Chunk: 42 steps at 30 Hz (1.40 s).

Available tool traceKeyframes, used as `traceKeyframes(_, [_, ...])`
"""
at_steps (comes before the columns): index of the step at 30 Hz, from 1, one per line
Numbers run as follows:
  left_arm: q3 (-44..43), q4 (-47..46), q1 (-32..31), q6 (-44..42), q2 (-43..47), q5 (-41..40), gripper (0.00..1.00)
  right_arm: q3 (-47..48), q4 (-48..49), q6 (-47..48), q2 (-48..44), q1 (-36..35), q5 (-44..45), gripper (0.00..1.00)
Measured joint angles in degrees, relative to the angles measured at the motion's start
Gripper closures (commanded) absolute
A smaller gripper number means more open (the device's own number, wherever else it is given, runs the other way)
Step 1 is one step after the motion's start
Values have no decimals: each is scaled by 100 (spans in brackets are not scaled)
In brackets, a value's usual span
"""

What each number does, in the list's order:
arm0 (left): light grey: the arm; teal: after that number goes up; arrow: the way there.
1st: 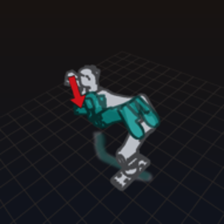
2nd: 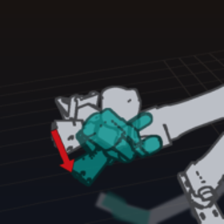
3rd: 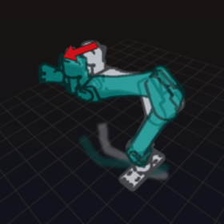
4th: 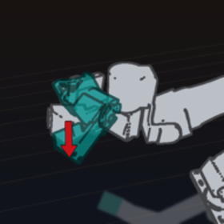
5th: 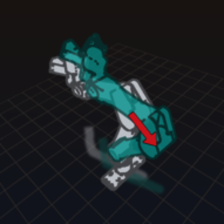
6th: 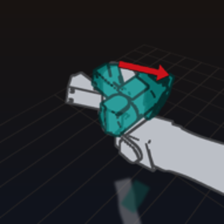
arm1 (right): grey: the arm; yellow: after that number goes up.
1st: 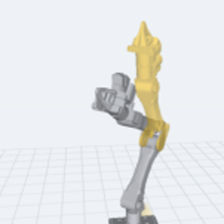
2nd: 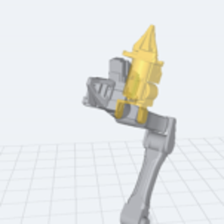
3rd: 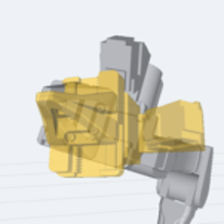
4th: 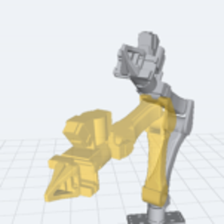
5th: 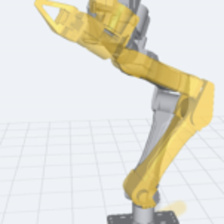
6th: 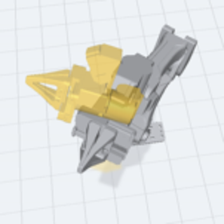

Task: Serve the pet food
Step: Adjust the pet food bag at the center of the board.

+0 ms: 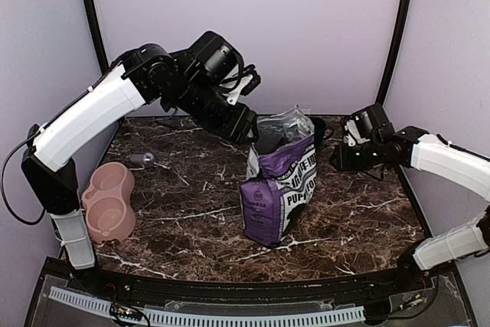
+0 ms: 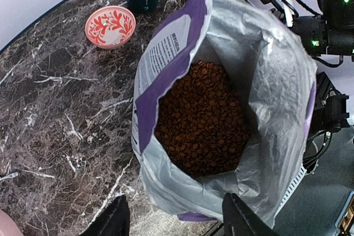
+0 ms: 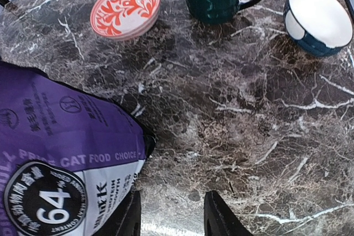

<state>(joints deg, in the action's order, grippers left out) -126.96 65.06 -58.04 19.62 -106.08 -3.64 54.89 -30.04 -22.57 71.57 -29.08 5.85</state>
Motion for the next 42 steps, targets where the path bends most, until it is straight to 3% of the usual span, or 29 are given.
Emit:
traceKeyframes(3, [162,-42,0,57,-101,35,45,-210,33,-20,-81,7,-11,60])
traceKeyframes(5, [192,-74,0,76,-177,48,57,-323,55,-42,-164,11,-26,60])
traceKeyframes(9, [199,-144,0,133,-280,109,89,-573,136,-92,-341,15,-138,58])
traceKeyframes(12, [199,-149,0,177,-299,101,100,-776,271,-153,-431,15,-337,57])
traceKeyframes(25, [-608,846,-37,243,-632,-560,99,-1095,476,-238,-538,20,-638,57])
traceKeyframes(28, [-610,907,-37,205,-632,-658,82,-1095,479,-238,-538,20,-634,57])
traceKeyframes(32, [-608,824,-33,44,-627,-732,45,-1095,479,-238,-538,20,-614,57])
traceKeyframes(35, [-616,737,-26,-61,-632,-763,40,-1095,476,-238,-538,20,-599,56])
traceKeyframes(42, [-715,328,105,-396,-656,-686,44,-1128,525,-251,-562,22,-798,46])
